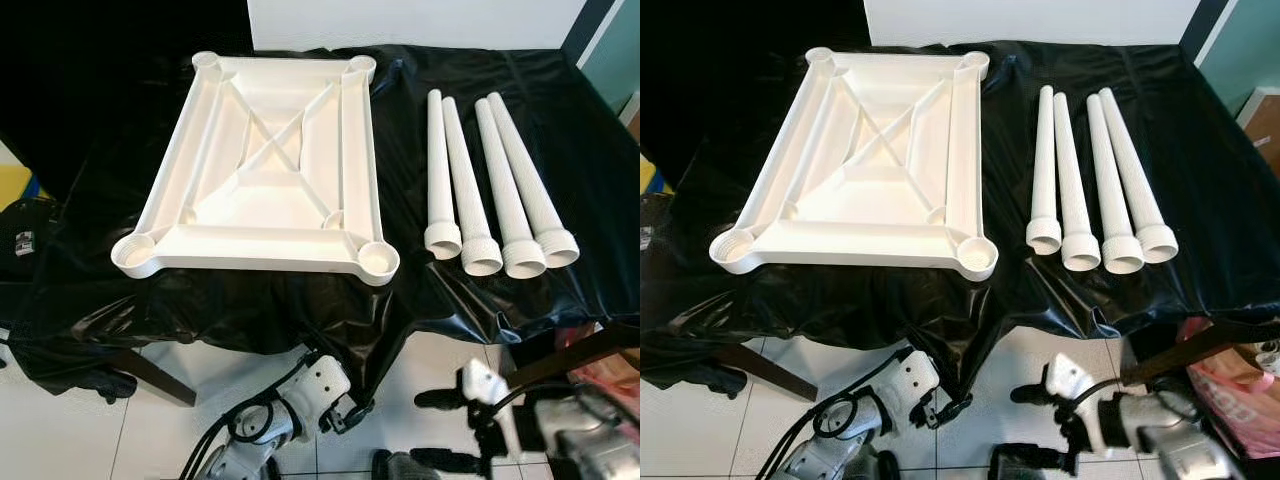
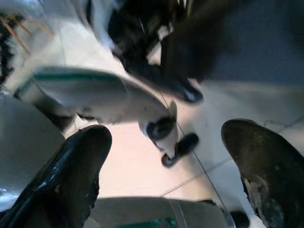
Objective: Building children table
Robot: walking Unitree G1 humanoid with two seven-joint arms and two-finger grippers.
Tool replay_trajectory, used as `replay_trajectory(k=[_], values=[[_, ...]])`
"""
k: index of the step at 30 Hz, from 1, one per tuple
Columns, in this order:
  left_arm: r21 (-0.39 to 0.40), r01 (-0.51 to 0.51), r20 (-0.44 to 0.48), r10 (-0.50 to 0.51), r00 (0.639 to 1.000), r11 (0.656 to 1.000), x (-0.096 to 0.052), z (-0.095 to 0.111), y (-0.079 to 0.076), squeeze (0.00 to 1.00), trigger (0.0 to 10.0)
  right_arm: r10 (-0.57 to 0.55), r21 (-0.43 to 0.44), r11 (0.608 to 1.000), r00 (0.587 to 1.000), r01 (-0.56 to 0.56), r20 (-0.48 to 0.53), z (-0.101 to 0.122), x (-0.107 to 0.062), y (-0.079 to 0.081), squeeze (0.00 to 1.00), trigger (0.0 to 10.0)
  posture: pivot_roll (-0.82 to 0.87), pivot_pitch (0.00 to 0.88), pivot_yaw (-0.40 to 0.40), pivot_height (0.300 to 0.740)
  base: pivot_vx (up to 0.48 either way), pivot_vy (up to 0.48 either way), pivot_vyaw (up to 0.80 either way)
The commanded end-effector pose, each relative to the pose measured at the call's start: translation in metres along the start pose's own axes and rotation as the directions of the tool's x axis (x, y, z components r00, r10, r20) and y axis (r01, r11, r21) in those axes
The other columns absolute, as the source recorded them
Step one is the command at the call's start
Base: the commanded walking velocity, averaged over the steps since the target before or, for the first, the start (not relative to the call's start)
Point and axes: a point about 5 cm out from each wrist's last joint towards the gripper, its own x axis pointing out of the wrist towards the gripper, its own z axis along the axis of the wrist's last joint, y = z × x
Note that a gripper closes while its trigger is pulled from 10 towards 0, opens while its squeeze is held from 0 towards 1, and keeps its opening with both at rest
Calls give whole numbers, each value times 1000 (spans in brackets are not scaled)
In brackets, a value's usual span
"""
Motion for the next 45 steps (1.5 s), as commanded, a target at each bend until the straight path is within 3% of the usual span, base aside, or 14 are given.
replay_trajectory(k=[1, 8, 13, 15, 16, 17, 19, 24, 32, 36, 37, 38, 41, 45], values=[[-2, 263, 20, -263, 965, 965, -2, 0, -17, 0, 10000, 20, 24, 999, 999, -21, 37, 4, -3, 2, 0, 10000, -56, 197, -40, 740, 0, 0, 0], [-22, 275, 86, -273, 958, 961, 1, 5, -20, 0, 10000, 16, 35, 999, 997, -19, 82, 14, -7, -1, 0, 10000, -53, 195, -46, 740, 0, 0, 0], [-46, 175, 189, -164, 968, 983, 1, 11, -15, 0, 10000, -184, 86, 982, 947, 167, 265, 37, -6, -31, 0, 10000, -31, 181, -47, 740, 0, 0, 0], [-114, 140, 203, -114, 972, 984, -14, 17, -9, 0, 10000, -238, 98, 971, 925, 219, 295, 42, -6, -37, 0, 10000, -22, 175, -42, 740, 0, 0, 0], [-147, 55, 250, -16, 968, 988, -58, 47, 17, 0, 10000, -295, 126, 955, 897, 268, 329, 47, -5, -44, 0, 10000, -19, 173, -39, 740, 0, 0, 0], [-147, 55, 250, -16, 968, 988, -58, 47, 17, 0, 10000, -295, 126, 955, 897, 268, 329, 47, -5, -44, 0, 10000, -19, 173, -39, 740, 0, 0, 0], [-104, 33, 287, -2, 958, 994, -107, 94, 25, 0, 10000, -367, 177, 930, 848, 323, 382, 57, -4, -53, 0, 10000, -12, 164, -32, 740, 0, 0, 0], [-104, 34, 324, 1, 946, 994, -116, 110, 30, 0, 10000, -420, 229, 907, 794, 353, 438, 66, 1, -58, 0, 10000, 8, 145, -14, 740, 0, 0, 0], [-101, 80, 353, -39, 935, 992, -123, 118, 25, 0, 10000, -443, 257, 896, 768, 362, 462, 69, 8, -60, 0, 10000, 22, 146, -5, 740, 0, 0, 0], [-115, -72, 364, 109, 925, 991, -120, 123, 39, 0, 10000, -504, 307, 864, 713, 400, 488, 76, 11, -66, 0, 10000, 27, 148, -4, 740, 0, 0, 0], [-151, -187, 337, 229, 913, 971, -119, 127, 52, 0, 10000, -550, 344, 835, 668, 430, 501, 81, 13, -70, 0, 10000, 31, 149, -3, 740, 0, 0, 0], [-151, -187, 337, 229, 913, 971, -119, 127, 52, 0, 10000, -550, 344, 835, 668, 430, 501, 81, 13, -70, 0, 10000, 31, 149, -3, 740, 0, 0, 0], [-221, -456, 250, 502, 828, 862, -113, 127, 87, 0, 10000, -673, 420, 739, 543, 526, 503, 95, 19, -81, 0, 10000, 31, 147, -2, 740, 0, 0, 0], [-291, -586, 213, 649, 730, 756, -108, 126, 113, 0, 10000, -766, 444, 634, 434, 634, 474, 107, 23, -88, 0, 10000, 25, 149, -4, 740, 0, 0, 0]])
